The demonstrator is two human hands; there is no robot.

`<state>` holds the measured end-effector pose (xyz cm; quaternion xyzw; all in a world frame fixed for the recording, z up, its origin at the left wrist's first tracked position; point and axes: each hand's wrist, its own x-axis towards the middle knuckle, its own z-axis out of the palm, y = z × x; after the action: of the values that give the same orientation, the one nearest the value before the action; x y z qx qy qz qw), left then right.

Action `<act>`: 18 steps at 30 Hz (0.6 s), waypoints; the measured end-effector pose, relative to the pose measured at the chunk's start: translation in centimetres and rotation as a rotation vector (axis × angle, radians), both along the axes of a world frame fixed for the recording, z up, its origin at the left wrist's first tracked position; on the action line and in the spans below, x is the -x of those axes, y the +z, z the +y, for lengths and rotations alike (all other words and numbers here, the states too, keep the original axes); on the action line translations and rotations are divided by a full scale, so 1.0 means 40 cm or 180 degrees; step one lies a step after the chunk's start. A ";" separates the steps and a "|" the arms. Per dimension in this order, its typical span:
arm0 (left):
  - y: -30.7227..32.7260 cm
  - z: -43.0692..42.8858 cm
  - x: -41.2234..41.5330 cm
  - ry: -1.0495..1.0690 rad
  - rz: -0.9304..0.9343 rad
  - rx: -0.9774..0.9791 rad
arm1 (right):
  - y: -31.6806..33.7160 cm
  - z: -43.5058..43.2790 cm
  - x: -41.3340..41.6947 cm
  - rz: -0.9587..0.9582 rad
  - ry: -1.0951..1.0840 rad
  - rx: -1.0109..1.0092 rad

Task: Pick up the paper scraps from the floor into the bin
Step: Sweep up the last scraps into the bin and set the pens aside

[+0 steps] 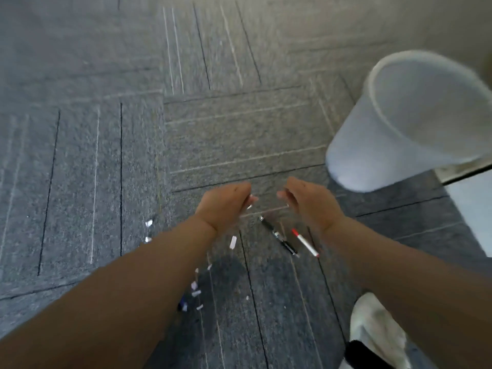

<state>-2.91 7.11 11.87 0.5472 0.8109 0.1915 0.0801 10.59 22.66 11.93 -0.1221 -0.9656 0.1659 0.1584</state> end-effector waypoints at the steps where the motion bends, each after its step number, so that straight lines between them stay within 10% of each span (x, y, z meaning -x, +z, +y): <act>1: 0.036 0.047 0.016 -0.0057 0.0078 -0.0198 | 0.050 0.042 0.005 0.0127 -0.0093 -0.0079; 10: 0.353 0.512 0.041 -0.0402 0.0107 -0.0383 | 0.395 0.476 -0.030 0.0529 -0.1275 0.0005; 18: 0.291 0.844 -0.072 -0.0755 -0.0016 -0.0152 | 0.229 0.652 -0.112 -0.0865 -0.1882 0.0316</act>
<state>-0.02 40.86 23.50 0.6406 0.7355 0.2012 0.0912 15.07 48.74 21.09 -0.4257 -0.8914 0.1419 0.0632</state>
